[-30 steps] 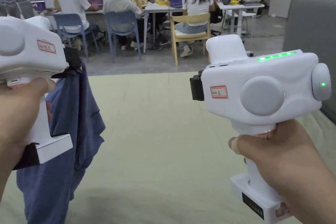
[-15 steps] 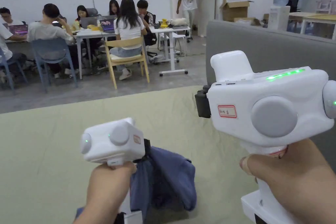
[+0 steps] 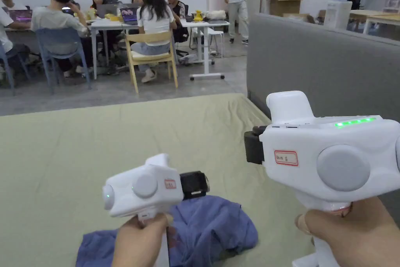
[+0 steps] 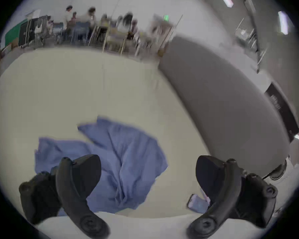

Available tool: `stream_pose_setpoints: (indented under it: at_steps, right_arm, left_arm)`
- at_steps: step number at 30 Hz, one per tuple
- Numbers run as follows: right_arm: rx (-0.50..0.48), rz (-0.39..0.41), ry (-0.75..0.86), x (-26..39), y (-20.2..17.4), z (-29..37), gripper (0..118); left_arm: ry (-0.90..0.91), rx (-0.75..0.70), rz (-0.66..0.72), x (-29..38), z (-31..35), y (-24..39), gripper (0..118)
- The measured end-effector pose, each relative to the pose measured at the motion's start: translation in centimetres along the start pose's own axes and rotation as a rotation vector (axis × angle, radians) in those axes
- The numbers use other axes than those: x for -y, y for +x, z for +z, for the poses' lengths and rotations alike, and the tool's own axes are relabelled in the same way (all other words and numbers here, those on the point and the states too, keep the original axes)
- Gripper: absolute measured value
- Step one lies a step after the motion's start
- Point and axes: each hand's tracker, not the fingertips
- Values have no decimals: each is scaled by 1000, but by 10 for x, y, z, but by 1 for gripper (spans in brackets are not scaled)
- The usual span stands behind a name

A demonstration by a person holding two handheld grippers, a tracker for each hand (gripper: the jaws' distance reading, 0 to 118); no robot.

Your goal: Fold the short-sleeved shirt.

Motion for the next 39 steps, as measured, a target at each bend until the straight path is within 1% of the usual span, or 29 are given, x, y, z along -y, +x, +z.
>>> stream_pose_setpoints:
  at_steps: [1,2,3,4,6,7,8,9,10,11,12,13,15,16,19,23,24,26,27,28,31,33,34,35,36,37,38,39]
  right_arm:
    - [-13,-6,1,1,-2,-5,2]
    - [-27,-11,2,3,-5,-10,2]
    - [-44,-11,0,8,-9,-16,2]
    - [-58,-10,-4,13,-13,-23,2]
    - [-90,-9,-30,30,-24,-42,2]
    - [-109,-8,-46,42,-29,-49,2]
    - [-133,-4,-73,56,-35,-60,2]
    - [-141,-2,-108,69,-42,-71,2]
    - [-136,1,-139,83,-48,-82,2]
    - [-140,0,-165,95,-54,-90,2]
    - [-147,-8,-203,106,-59,-100,2]
    - [-157,-24,-235,113,-62,-109,2]
    - [-180,-42,-260,122,-68,-121,2]
    - [-181,-31,-264,122,-71,-126,2]
    - [-180,-5,-271,120,-75,-140,2]
    - [-183,-17,-288,122,-69,-157,2]
    - [-181,-25,-300,123,-67,-162,2]
    - [-170,-31,-316,128,-61,-168,2]
    - [-159,-33,-328,131,-57,-170,2]
    - [-145,-35,-338,133,-52,-173,2]
    - [-105,-48,-365,139,-36,-177,2]
    - [-75,-59,-383,143,-25,-180,2]
    - [-65,-63,-391,144,-20,-181,2]
    - [-56,-67,-398,146,-14,-183,2]
    - [-42,-71,-409,147,-9,-184,2]
    - [-30,-72,-421,147,-6,-186,2]
    - [-23,-70,-428,148,-3,-189,2]
    - [-16,-70,-434,148,0,-191,2]
  left_arm:
    - [53,18,-22,-13,33,-2,117]
    - [90,4,-56,-18,58,-5,117]
    - [132,-45,-99,-21,84,-8,117]
    - [162,-117,-150,-16,107,-11,117]
    - [202,-311,-221,6,142,-25,117]
    - [218,-377,-217,23,151,-37,117]
    - [230,-423,-185,46,160,-49,113]
    - [195,-416,-146,66,164,-65,93]
    - [129,-379,-87,84,165,-79,42]
    - [75,-384,-31,99,162,-91,0]
    - [-45,-395,87,109,144,-121,0]
    - [-50,-437,107,118,135,-140,0]
    - [-93,-395,125,120,120,-170,0]
    - [-23,-446,57,127,126,-152,0]
    - [-10,-474,38,121,115,-161,0]
    - [-13,-465,39,91,75,-186,0]
    - [-31,-452,32,78,56,-197,17]
    - [-81,-430,27,64,15,-216,118]
    - [-21,-373,2,62,9,-217,118]
    - [-72,-446,-13,45,-6,-222,118]
    - [-174,-511,-71,38,-41,-229,118]
    - [-237,-528,-89,35,-109,-259,117]
    - [-262,-544,-112,40,-123,-259,113]
    - [-291,-548,-124,45,-130,-256,95]
    - [-322,-527,-161,48,-131,-246,67]
    - [-276,-467,-134,51,-120,-234,41]
    - [-204,-455,-130,53,-108,-221,1]
    - [-174,-436,-129,56,-100,-210,1]
